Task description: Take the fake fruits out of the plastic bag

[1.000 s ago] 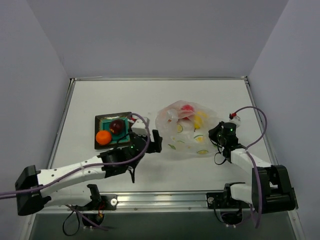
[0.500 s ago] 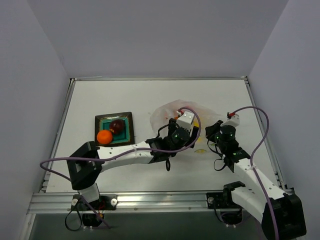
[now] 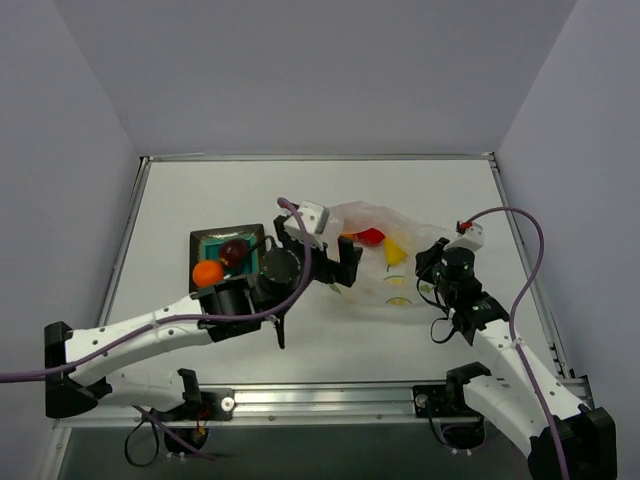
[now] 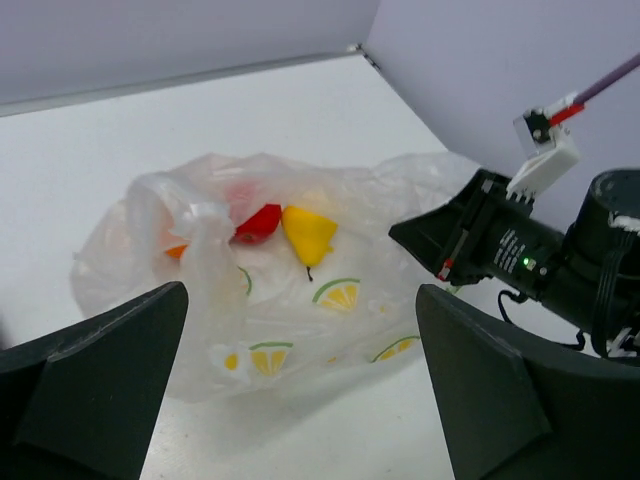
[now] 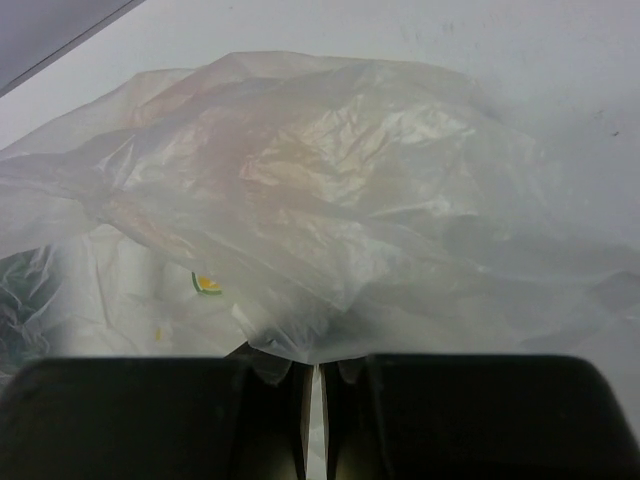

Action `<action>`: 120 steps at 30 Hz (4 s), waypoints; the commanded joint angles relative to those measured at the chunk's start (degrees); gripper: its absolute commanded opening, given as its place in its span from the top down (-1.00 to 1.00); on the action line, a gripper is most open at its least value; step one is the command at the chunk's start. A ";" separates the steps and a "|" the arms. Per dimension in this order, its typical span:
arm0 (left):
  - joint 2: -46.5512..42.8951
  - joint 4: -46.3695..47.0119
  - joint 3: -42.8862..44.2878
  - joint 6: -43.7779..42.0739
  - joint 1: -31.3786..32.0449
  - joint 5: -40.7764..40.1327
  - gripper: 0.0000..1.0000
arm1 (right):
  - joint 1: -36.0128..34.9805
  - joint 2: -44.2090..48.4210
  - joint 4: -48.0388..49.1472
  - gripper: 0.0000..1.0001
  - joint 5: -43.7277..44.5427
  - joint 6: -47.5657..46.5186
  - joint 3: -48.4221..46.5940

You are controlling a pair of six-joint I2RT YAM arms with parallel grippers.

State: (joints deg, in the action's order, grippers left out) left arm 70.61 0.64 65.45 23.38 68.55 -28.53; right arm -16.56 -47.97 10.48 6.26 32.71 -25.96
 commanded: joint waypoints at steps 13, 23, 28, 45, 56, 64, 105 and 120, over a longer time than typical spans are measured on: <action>8.04 -7.25 2.66 -1.31 -23.02 28.32 -0.88 | -0.23 -0.90 -0.29 1.00 1.65 -1.68 -1.73; 17.99 -4.43 8.91 -2.21 -26.02 25.63 0.69 | -0.23 -0.73 -1.07 1.00 -0.90 -2.39 -3.92; 6.40 -2.13 5.39 0.61 -25.93 26.86 0.95 | -0.84 2.69 -5.81 1.00 -3.62 -2.12 -9.28; 7.60 -2.23 6.97 0.71 -28.03 27.83 0.95 | -1.29 1.47 -12.50 1.00 2.96 -4.32 -16.76; 18.07 1.99 12.50 0.62 -28.65 29.93 0.95 | 0.29 5.07 -12.59 1.00 9.99 1.74 -4.81; 23.17 4.01 17.70 0.09 -28.12 29.52 0.95 | 1.09 1.75 -11.10 0.97 10.35 -0.37 -7.10; 16.32 4.36 -1.89 6.15 1.67 -1.35 0.82 | 0.47 1.73 1.47 0.79 4.02 6.23 10.22; 16.85 11.66 -21.43 14.42 3.95 0.59 0.95 | 0.30 3.67 -0.10 0.78 1.04 7.02 10.75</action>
State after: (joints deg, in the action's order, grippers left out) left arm 88.77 7.97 40.12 37.78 72.31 -26.41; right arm -15.86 -45.21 10.96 8.27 39.07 -15.42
